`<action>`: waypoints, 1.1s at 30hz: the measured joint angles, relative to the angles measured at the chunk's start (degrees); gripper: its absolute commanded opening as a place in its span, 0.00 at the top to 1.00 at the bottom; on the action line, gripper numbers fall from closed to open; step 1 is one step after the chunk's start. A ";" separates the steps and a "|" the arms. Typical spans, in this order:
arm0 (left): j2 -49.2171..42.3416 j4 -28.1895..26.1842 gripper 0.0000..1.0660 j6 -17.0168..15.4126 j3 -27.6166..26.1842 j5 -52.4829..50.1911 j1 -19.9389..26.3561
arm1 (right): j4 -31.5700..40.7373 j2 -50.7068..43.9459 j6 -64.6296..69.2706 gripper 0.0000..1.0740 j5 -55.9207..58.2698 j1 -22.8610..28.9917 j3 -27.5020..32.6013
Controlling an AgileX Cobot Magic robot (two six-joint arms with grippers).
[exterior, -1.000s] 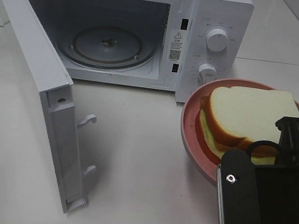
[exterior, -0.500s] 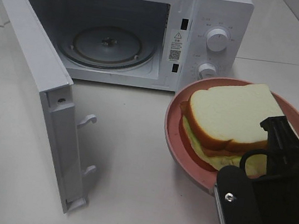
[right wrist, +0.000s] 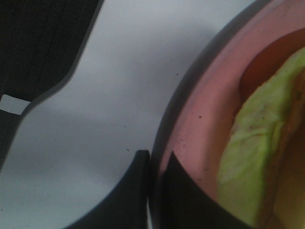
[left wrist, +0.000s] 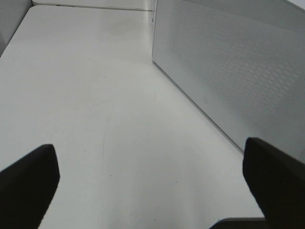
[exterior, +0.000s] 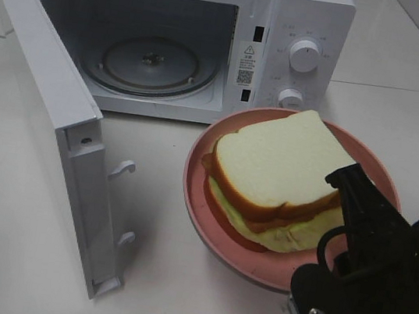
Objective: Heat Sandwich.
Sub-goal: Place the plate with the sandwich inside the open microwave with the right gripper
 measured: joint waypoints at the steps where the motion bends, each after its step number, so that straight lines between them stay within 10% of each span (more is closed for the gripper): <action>1: 0.00 0.00 0.09 0.00 0.00 0.00 0.00 | 0.00 0.00 0.00 1.00 0.00 0.00 0.00; 33: 0.00 0.00 0.09 0.00 0.00 0.00 0.00 | 20.23 0.06 -53.00 1.00 -6.76 -27.50 0.00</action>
